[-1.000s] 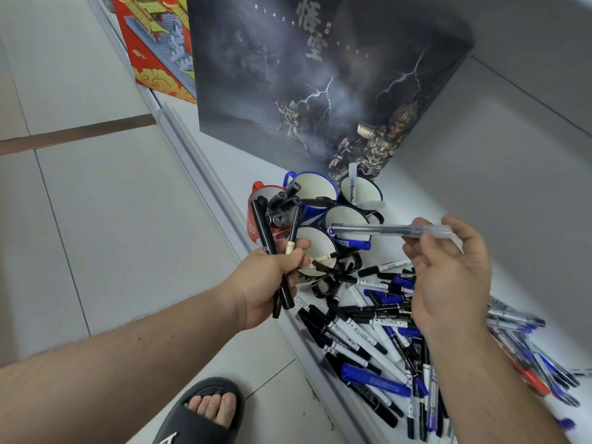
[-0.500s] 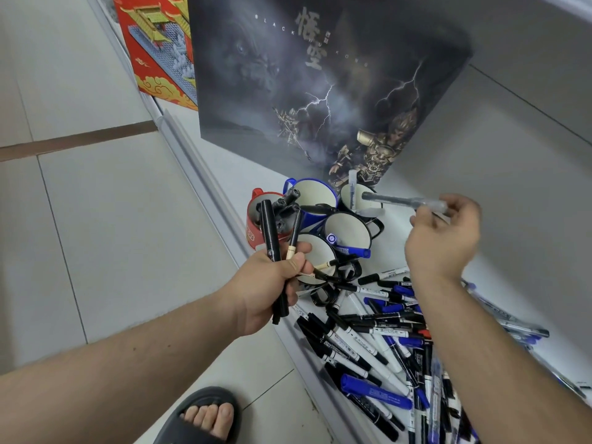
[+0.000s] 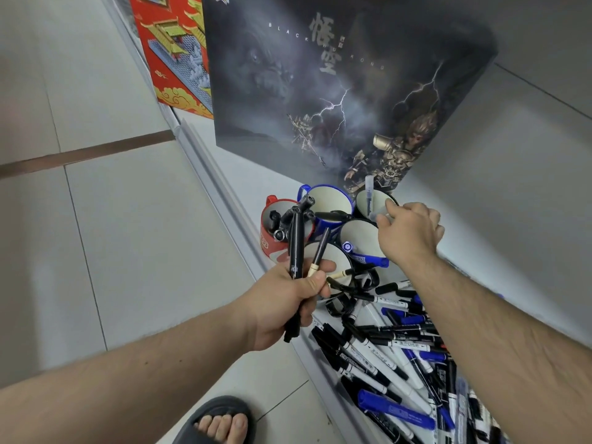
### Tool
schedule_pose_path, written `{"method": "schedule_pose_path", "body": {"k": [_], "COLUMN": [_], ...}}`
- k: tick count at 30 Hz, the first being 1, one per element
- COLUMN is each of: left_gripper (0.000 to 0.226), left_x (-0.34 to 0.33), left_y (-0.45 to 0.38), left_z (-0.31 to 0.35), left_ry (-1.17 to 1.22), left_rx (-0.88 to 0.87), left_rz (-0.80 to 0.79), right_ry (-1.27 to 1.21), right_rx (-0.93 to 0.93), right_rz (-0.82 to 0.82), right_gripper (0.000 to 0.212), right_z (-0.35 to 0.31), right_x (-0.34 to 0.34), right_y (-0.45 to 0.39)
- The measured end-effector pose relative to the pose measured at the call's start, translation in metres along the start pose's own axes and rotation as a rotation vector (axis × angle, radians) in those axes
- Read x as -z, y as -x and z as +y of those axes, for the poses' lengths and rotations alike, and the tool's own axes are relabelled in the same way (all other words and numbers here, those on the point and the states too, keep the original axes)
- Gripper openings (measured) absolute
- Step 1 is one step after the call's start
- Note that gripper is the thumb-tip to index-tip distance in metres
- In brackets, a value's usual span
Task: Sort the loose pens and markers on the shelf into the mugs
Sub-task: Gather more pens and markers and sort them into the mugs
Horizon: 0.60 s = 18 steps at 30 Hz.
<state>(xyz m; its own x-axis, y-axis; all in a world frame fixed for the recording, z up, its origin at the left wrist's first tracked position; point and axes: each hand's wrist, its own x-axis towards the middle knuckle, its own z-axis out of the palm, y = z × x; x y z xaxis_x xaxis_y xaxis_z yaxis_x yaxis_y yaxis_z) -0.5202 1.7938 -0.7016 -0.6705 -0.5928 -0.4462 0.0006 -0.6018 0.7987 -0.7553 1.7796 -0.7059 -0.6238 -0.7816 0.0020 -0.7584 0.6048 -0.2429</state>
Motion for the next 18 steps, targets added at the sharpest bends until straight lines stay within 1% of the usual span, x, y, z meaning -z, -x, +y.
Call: {"method": "schedule_pose_path", "body": {"k": [1, 3, 4, 6, 7, 8, 11, 13, 14, 15, 16, 18], "left_gripper": [0.022, 0.020, 0.019, 0.014, 0.010, 0.008, 0.006, 0.011, 0.016, 0.018, 0.018, 0.014], "left_x": [0.000, -0.001, -0.002, -0.004, -0.005, -0.006, -0.008, -0.008, -0.008, -0.008, -0.007, -0.006], "left_y": [-0.001, 0.000, 0.000, 0.001, 0.002, 0.004, 0.004, 0.006, 0.006, 0.005, 0.004, 0.004], "left_z": [0.000, 0.001, 0.001, 0.000, -0.001, -0.001, -0.003, -0.003, -0.005, -0.006, -0.008, -0.008], "left_ry": [-0.008, -0.048, -0.096, -0.256, -0.354, -0.459, -0.769, -0.966, -1.016, -1.017, -0.950, -0.676], "left_rx": [-0.002, -0.010, -0.014, -0.005, 0.002, -0.006, -0.120, -0.182, -0.204, -0.205, -0.189, -0.096], "left_rz": [0.000, 0.010, 0.021, 0.054, 0.065, 0.070, 0.008, -0.035, -0.053, -0.065, -0.067, -0.053], "right_ry": [-0.058, -0.297, -0.447, -0.666, -0.712, -0.736, -0.706, -0.660, -0.662, -0.699, -0.775, -0.974], "right_rx": [-0.004, 0.005, 0.009, 0.021, 0.023, 0.020, -0.036, -0.083, -0.104, -0.123, -0.149, -0.228], "right_rz": [0.025, 0.108, 0.127, 0.075, 0.031, -0.013, -0.061, -0.032, -0.018, 0.001, 0.030, 0.126], "right_gripper": [0.042, 0.046, 0.041, 0.021, 0.013, 0.011, 0.028, 0.031, 0.028, 0.025, 0.023, 0.024], "right_z": [-0.005, -0.019, -0.027, -0.044, -0.050, -0.055, -0.059, -0.056, -0.052, -0.048, -0.043, -0.032], "right_x": [0.006, 0.023, 0.032, 0.044, 0.046, 0.047, 0.040, 0.033, 0.030, 0.028, 0.027, 0.031], "right_y": [0.005, 0.025, 0.040, 0.077, 0.094, 0.110, 0.139, 0.146, 0.149, 0.152, 0.155, 0.159]}}
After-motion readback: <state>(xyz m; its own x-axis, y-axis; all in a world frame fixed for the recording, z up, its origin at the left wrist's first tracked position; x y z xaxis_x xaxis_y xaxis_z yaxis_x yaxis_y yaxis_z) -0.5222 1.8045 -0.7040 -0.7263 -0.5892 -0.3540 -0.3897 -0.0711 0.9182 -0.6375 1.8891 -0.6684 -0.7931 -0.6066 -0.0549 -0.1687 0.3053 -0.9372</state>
